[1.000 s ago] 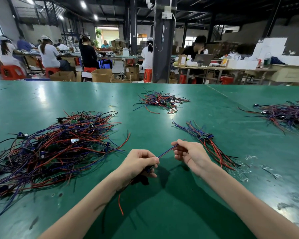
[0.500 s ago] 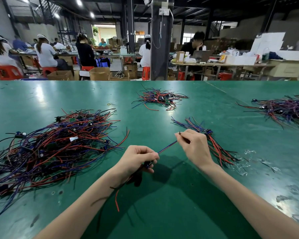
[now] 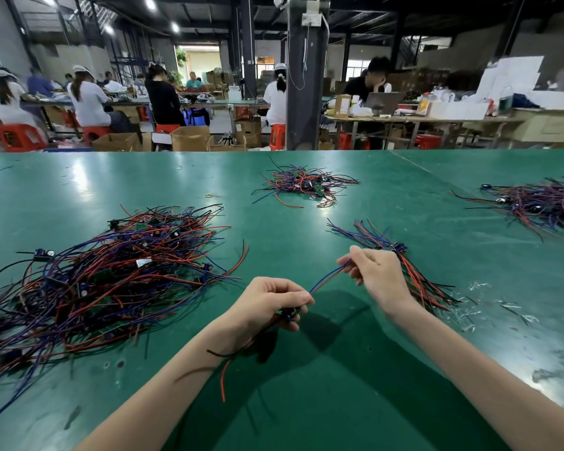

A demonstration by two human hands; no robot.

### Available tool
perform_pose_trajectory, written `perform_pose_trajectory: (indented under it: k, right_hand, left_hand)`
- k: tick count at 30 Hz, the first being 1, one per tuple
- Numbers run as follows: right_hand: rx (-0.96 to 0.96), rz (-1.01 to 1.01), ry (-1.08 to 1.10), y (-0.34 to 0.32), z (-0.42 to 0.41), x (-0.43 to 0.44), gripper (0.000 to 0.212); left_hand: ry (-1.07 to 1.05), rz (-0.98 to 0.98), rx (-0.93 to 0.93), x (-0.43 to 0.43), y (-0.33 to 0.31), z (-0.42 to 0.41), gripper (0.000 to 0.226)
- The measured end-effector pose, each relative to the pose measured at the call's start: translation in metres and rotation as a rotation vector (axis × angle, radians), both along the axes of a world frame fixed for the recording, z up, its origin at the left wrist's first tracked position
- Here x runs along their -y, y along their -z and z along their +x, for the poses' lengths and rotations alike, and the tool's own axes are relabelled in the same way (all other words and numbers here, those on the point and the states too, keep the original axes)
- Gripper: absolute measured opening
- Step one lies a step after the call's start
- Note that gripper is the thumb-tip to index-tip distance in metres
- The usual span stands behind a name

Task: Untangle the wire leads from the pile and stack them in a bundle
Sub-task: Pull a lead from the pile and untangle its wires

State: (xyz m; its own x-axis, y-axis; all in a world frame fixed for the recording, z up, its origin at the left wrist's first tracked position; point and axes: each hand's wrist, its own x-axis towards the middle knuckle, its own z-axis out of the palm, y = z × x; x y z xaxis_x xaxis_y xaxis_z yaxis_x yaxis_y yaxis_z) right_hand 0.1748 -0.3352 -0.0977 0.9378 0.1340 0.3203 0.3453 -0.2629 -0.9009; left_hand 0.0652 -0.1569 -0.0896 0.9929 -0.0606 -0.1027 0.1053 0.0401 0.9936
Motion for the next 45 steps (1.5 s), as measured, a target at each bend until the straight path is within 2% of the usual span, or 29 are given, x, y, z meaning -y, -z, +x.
perform_pose_trajectory:
  k: [2, 3, 4, 6, 8, 12, 15, 18, 23, 26, 27, 29, 31, 34, 36, 41, 43, 45]
  right_hand:
    - [0.477, -0.363, 0.069, 0.004, 0.003, 0.005, 0.029]
    - [0.611, -0.451, 0.079, 0.005, 0.004, 0.006, 0.027]
    - [0.667, -0.487, 0.08, 0.005, 0.005, 0.007, 0.025]
    - [0.662, -0.465, 0.087, 0.003, 0.005, 0.006, 0.024]
    - [0.522, -0.366, 0.072, 0.001, 0.003, 0.004, 0.028]
    - [0.118, -0.073, -0.025, -0.003, 0.002, 0.001, 0.037]
    - [-0.066, 0.097, -0.082, -0.003, 0.001, -0.001, 0.04]
    - [-0.201, 0.229, -0.124, -0.005, -0.002, -0.002, 0.04]
    - [-0.621, 0.544, -0.142, -0.014, -0.004, -0.004, 0.032]
    - [-0.774, 0.642, -0.188, -0.015, -0.006, -0.002, 0.028]
    - [-0.762, 0.613, -0.177, -0.014, -0.006, -0.002, 0.028]
    - [-0.595, 0.438, -0.112, -0.01, -0.005, -0.002, 0.032]
    - [-0.306, 0.214, -0.049, -0.007, -0.005, -0.002, 0.036]
    - [0.279, -0.249, 0.087, 0.001, -0.003, 0.003, 0.034]
    - [0.526, -0.429, 0.115, 0.006, 0.0, 0.004, 0.033]
    - [0.66, -0.453, 0.116, 0.007, 0.001, 0.005, 0.029]
    - [0.531, -0.304, 0.108, 0.004, -0.002, 0.002, 0.029]
    - [0.255, -0.117, 0.057, 0.001, -0.003, -0.002, 0.033]
  left_hand:
    - [0.008, -0.024, -0.007, 0.002, 0.0, 0.0, 0.016]
    - [0.007, -0.034, -0.011, 0.003, 0.001, 0.0, 0.017]
    - [0.004, -0.04, -0.013, 0.003, 0.001, 0.0, 0.018]
    - [0.003, -0.044, -0.017, 0.004, 0.002, 0.0, 0.018]
    - [0.011, -0.043, -0.018, 0.005, 0.002, 0.0, 0.017]
    - [0.05, -0.029, -0.014, 0.005, 0.0, -0.002, 0.017]
    - [0.07, -0.034, -0.031, 0.008, 0.0, -0.003, 0.017]
    - [0.069, -0.03, -0.042, 0.009, 0.001, -0.005, 0.016]
    - [0.083, -0.008, -0.033, 0.008, -0.002, -0.005, 0.017]
    - [0.087, 0.008, -0.029, 0.01, -0.003, -0.006, 0.018]
    - [0.089, 0.011, -0.029, 0.01, -0.003, -0.006, 0.019]
    - [0.089, 0.014, -0.029, 0.01, -0.003, -0.007, 0.019]
    - [0.087, 0.013, -0.028, 0.009, -0.004, -0.007, 0.02]
    - [0.106, 0.001, -0.018, 0.011, -0.003, -0.007, 0.02]
    - [0.118, -0.01, -0.019, 0.013, -0.002, -0.008, 0.018]
    - [0.104, -0.03, -0.001, 0.013, -0.002, -0.008, 0.019]
    - [0.11, -0.028, 0.012, 0.012, -0.003, -0.008, 0.02]
    - [0.111, -0.028, 0.017, 0.012, -0.003, -0.008, 0.021]
